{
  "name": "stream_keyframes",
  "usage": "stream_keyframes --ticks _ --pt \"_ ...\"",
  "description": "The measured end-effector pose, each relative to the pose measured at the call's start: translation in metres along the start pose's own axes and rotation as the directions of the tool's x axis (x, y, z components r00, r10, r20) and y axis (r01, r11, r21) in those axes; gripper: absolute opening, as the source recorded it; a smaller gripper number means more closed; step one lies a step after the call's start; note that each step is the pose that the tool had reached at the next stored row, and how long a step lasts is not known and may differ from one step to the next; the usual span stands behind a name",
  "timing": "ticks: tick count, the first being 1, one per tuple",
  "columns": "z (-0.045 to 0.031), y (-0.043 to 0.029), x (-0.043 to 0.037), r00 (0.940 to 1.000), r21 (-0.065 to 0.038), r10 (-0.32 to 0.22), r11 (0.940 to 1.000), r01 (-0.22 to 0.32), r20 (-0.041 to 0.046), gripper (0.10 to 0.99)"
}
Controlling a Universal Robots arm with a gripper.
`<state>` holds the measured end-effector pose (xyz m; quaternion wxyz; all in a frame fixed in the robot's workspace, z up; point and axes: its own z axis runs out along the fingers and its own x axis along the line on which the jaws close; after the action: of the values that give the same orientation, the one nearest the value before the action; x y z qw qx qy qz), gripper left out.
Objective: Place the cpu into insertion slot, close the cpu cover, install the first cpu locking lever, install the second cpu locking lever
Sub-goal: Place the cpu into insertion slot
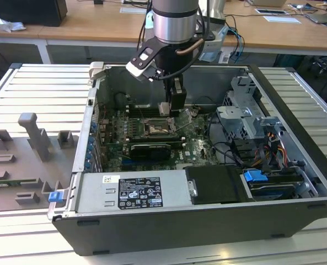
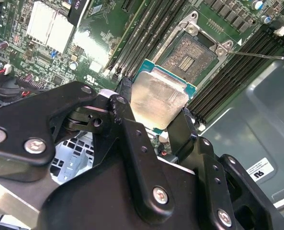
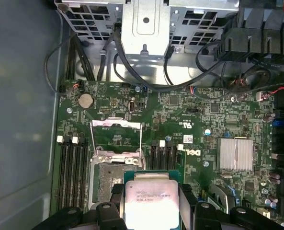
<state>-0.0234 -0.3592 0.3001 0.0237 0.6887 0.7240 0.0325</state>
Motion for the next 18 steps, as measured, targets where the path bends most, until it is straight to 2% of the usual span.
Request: stream_keyframes --ticks 18 --pt "0.009 -0.0007 -0.0001 1.0 0.0 0.0 1.0 0.0 0.0 0.541"
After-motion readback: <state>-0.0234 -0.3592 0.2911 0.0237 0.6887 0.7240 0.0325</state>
